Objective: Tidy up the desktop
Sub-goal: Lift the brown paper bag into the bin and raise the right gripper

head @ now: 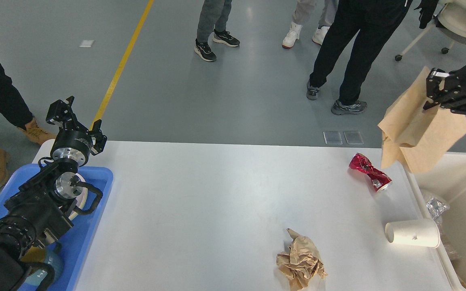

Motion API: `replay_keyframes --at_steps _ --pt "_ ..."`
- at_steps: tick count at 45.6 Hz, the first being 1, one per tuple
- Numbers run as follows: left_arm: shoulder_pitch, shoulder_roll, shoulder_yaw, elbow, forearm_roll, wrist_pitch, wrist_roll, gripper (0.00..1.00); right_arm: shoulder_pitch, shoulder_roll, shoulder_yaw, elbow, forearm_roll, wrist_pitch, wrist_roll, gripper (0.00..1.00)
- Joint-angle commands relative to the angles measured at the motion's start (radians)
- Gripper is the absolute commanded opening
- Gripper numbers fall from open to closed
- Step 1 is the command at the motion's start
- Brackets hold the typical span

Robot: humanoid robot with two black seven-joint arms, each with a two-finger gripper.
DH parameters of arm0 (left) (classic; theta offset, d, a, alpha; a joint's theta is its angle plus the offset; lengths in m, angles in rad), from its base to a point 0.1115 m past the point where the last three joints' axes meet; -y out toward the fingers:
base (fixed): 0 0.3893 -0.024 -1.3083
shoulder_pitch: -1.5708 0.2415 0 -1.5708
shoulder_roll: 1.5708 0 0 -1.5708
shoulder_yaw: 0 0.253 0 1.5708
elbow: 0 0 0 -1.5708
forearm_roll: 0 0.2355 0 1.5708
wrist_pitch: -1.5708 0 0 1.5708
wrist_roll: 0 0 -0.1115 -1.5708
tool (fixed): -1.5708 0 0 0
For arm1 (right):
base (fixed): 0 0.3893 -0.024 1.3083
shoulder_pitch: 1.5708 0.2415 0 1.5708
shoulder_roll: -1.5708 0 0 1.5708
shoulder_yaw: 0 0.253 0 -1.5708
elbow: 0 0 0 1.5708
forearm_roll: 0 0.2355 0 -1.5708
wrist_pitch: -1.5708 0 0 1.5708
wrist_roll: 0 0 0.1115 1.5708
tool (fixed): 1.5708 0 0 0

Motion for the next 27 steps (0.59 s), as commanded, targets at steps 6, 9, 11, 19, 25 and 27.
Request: replay_keyframes --at_steps 6,9,11,19,25,27 --pt "0.0 0.0 0.0 0.0 0.0 0.0 0.0 0.96 -0.3 -0.073 0.055 -0.133 -0.002 -0.21 0.0 0.0" --pt "0.0 0.0 0.0 0.0 0.0 0.0 0.0 0.96 -0.411 -0.076 0.075 -0.18 -0.003 -0.284 0.0 0.07" --pt "0.0 0.0 0.0 0.0 0.0 0.0 0.0 0.96 -0.494 -0.073 0.088 -0.223 -0.003 -0.341 0.0 0.31" --pt "0.0 0.0 0.0 0.0 0.0 0.0 0.0 0.96 -0.721 -0.006 0.132 -0.358 -0.002 -0.488 0.002 1.0" --pt "0.0 0.0 0.0 0.0 0.0 0.0 0.0 0.96 -0.79 0.001 0.16 -0.363 -0.002 -0.488 0.002 1.0" --pt "0.0 0.0 0.0 0.0 0.0 0.0 0.0 0.96 -0.793 -0.001 0.16 -0.363 -0.002 -0.488 0.002 1.0"
